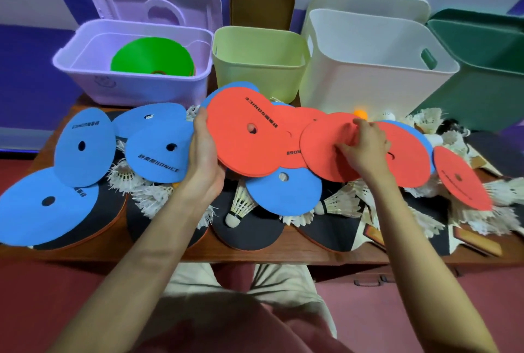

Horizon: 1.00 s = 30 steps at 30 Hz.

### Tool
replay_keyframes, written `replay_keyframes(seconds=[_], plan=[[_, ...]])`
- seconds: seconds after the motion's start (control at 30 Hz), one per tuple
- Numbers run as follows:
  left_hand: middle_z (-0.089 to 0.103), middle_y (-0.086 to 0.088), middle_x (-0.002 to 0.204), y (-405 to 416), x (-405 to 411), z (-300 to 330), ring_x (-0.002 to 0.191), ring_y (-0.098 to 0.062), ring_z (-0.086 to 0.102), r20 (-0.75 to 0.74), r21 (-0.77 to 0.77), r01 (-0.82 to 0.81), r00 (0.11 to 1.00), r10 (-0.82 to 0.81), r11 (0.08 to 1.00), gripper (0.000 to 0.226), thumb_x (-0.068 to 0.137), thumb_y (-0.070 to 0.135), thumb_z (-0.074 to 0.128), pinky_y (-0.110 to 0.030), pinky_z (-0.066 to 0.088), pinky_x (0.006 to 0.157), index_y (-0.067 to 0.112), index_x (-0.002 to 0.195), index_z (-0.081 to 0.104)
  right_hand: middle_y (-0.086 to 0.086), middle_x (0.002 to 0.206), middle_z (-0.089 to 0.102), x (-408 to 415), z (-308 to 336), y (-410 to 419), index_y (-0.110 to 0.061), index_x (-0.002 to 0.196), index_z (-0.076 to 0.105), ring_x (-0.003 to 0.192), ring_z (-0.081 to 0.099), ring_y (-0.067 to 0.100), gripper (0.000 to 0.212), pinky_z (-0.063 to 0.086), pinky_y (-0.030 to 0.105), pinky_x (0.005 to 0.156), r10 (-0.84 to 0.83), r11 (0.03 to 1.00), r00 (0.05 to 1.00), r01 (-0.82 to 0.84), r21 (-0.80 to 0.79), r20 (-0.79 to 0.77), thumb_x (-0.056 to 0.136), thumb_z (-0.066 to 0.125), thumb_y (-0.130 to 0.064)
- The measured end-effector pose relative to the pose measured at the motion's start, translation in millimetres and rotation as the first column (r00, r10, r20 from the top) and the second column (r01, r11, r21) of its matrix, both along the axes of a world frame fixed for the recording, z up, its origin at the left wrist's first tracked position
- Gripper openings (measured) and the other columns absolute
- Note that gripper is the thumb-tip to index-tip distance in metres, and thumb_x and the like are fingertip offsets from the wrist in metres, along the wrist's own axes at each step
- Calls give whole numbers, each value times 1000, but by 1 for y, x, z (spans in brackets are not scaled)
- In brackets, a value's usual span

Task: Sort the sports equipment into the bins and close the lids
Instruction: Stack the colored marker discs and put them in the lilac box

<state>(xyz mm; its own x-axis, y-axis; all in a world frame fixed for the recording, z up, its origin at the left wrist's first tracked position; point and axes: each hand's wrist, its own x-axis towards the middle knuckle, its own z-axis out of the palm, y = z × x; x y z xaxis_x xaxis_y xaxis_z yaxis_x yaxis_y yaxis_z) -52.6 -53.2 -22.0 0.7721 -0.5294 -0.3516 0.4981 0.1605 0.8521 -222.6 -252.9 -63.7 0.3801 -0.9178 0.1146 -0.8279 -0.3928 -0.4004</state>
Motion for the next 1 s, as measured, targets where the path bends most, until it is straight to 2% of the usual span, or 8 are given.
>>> replay_keyframes(seconds=[0.17,0.37,0.53,0.63,0.7,0.77,0.87,1.0], plan=[[71,4,96,-5,0,-3,91,-14,67,-5,10,-22,1000,22,1000,39,100,48,33,-31,54,77,24,112,61,22,111,43,-9,8,-3,-3,117,57,109,39,35,55,32,35,91,100,990,986,-85,-116,135,69,79,-18],[68,6,91,-10,4,-1,78,-7,65,-9,-5,-72,997,72,997,35,102,45,32,-22,52,58,23,110,58,10,93,59,-21,27,-4,-6,106,53,83,53,24,16,40,37,72,210,971,932,-163,-175,296,98,47,-17],[67,6,86,-15,3,5,65,-4,65,-33,-11,-98,995,98,995,31,101,44,34,-17,50,46,22,108,56,-1,86,54,-11,41,7,-7,97,54,80,49,8,8,38,18,74,265,964,659,-164,-210,704,95,46,-5],[67,7,87,-18,2,6,67,-3,65,-34,-27,-88,996,87,996,31,102,42,35,-18,52,52,21,111,56,-5,84,56,9,44,20,-22,88,53,79,51,4,17,39,19,72,150,981,480,-179,-71,865,93,49,-7],[69,8,82,-19,-1,5,67,-3,66,-45,-44,-74,996,72,996,30,102,40,35,-19,53,55,20,107,58,-4,83,58,28,40,31,-25,85,54,77,53,1,18,41,18,71,68,978,435,-209,27,898,93,50,-9],[72,7,86,-21,-4,1,75,-4,68,-60,-78,-19,998,15,997,34,103,39,34,-22,55,63,20,111,60,-2,85,60,47,31,41,-19,88,56,76,54,-3,17,42,14,71,18,967,462,-233,102,887,95,49,-5],[69,1,102,-20,-7,-4,92,-11,66,-81,-95,19,996,-27,995,42,103,41,29,-28,54,76,17,122,58,11,102,63,68,14,51,1,108,60,95,56,12,20,42,22,84,23,949,596,-265,169,803,95,45,0],[72,5,88,-17,-13,-7,79,-8,69,-64,-76,31,997,-36,997,37,102,42,32,-29,54,71,21,107,62,18,116,61,77,2,63,4,119,57,106,53,21,29,38,27,94,182,941,708,-326,88,683,93,44,1]])
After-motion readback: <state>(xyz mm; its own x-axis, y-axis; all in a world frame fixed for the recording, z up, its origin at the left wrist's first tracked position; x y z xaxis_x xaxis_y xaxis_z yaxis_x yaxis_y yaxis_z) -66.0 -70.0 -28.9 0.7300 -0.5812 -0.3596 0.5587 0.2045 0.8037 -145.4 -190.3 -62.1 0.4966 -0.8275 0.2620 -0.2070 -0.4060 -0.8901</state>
